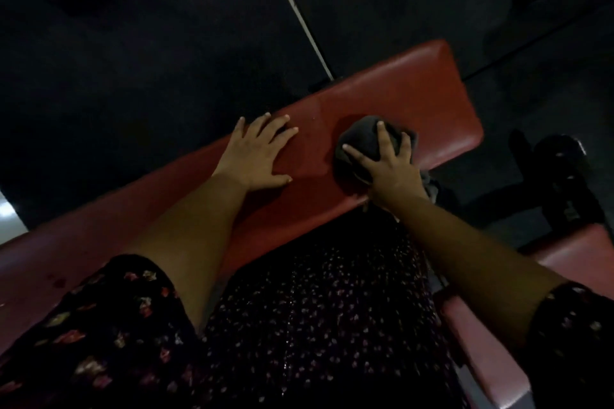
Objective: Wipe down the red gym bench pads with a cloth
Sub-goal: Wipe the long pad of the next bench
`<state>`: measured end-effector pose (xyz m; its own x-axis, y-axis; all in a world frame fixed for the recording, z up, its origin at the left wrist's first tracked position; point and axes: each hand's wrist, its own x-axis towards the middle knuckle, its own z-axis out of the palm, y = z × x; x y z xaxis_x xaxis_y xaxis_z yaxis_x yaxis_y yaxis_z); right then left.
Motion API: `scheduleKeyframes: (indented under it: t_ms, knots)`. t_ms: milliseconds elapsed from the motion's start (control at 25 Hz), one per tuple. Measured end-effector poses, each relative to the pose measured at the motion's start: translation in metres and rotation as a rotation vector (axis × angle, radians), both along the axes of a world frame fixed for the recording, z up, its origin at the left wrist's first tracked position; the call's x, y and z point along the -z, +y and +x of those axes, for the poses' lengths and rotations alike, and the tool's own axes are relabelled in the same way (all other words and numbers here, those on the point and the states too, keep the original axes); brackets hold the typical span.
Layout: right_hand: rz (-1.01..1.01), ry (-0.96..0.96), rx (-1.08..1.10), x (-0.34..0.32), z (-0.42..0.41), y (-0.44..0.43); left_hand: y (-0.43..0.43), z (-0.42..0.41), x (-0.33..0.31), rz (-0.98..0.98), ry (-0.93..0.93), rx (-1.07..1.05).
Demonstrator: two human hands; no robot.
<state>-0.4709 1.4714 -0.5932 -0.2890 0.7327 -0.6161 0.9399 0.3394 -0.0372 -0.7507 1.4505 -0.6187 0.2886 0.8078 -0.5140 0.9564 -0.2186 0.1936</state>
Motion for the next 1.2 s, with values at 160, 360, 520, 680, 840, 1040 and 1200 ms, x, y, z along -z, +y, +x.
scheduleKeyframes:
  t_ms: [160, 360, 520, 680, 840, 1040, 1200]
  knots:
    - [0.082, 0.033, 0.291, 0.002, -0.017, -0.056, -0.028, -0.024, 0.002, 0.028, 0.005, 0.052]
    - [0.108, -0.004, 0.385, -0.002, -0.047, -0.117, -0.060, -0.033, -0.003, 0.021, -0.011, -0.056]
    - [0.184, -0.017, 0.284, 0.001, -0.068, -0.058, -0.061, -0.035, -0.005, -0.001, -0.020, -0.052]
    - [0.216, -0.025, 0.233, -0.002, -0.089, 0.017, -0.057, -0.034, -0.006, -0.026, -0.082, -0.095]
    - [0.212, -0.043, 0.109, -0.003, -0.119, 0.043, -0.061, -0.031, 0.000, 0.001, -0.065, -0.099]
    - [0.298, 0.082, -0.045, 0.005, -0.109, -0.006, -0.066, -0.027, -0.002, 0.001, -0.013, -0.078]
    - [0.291, 0.032, 0.094, 0.013, -0.063, -0.073, -0.068, -0.025, -0.006, 0.035, -0.037, -0.113]
